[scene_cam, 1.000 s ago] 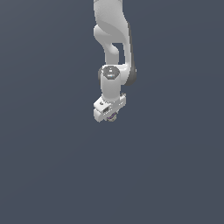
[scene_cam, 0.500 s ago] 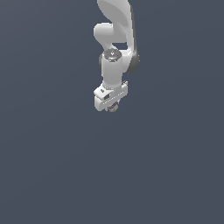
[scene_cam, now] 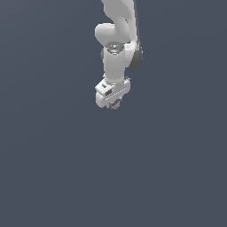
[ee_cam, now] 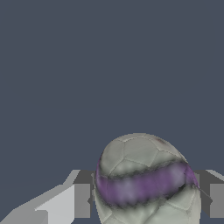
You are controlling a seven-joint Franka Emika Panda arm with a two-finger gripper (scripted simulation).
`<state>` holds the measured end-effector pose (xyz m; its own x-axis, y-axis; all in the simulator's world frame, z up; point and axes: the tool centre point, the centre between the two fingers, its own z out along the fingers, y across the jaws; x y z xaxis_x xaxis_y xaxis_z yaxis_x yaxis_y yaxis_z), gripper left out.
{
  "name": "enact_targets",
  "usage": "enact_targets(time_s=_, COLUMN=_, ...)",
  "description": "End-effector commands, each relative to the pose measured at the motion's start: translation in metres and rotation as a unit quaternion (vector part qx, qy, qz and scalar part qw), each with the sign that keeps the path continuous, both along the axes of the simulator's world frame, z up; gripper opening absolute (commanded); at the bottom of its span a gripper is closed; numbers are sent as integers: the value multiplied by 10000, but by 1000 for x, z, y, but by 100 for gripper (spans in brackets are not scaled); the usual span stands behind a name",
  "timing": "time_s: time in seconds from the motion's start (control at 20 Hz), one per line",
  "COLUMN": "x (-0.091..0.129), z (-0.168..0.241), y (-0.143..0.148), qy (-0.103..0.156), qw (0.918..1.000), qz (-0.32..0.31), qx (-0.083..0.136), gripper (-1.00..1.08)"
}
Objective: Pick up the object and move it to a goal position.
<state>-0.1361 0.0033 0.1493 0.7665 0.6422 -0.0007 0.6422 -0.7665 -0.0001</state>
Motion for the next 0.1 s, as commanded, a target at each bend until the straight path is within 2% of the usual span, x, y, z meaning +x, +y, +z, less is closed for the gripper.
enact_targets(time_s=0.0, x=0, z=1, y=0, qy=-3, qw=10000, qz=0, qx=0, gripper=-100)
enact_targets(time_s=0.05, x=0, z=1, y=0, qy=-3, qw=10000, qz=0, qx=0, gripper=-100)
